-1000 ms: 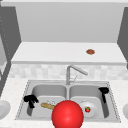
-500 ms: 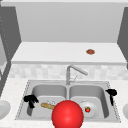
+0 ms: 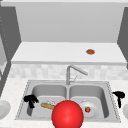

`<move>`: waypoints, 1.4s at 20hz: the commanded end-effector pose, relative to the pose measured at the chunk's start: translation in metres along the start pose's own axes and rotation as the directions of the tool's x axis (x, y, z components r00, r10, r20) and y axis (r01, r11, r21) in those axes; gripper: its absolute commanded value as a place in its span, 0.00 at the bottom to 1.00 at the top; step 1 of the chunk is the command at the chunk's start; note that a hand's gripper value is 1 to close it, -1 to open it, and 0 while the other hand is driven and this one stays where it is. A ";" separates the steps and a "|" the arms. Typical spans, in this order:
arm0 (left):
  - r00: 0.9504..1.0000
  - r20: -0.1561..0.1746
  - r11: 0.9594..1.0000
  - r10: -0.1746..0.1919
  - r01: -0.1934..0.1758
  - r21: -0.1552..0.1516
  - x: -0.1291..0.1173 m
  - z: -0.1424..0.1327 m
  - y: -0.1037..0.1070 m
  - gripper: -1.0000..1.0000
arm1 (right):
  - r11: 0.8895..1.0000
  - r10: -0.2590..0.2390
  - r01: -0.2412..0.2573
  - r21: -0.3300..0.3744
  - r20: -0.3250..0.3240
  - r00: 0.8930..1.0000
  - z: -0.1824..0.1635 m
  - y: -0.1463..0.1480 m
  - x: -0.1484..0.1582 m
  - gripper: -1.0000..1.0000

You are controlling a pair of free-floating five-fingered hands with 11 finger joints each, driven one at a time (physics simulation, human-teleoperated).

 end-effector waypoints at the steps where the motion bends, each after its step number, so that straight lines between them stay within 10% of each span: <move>1: 1.000 0.000 1.000 0.000 0.000 0.000 0.000 0.000 0.000 0.50 | 0.999 -0.052 0.052 0.001 0.025 0.998 0.005 0.005 -0.025 0.00; 28: 1.000 0.000 1.000 0.000 0.000 0.000 0.000 0.000 0.000 0.50 | 0.994 -0.112 0.111 0.015 0.060 0.992 0.075 0.046 -0.170 0.00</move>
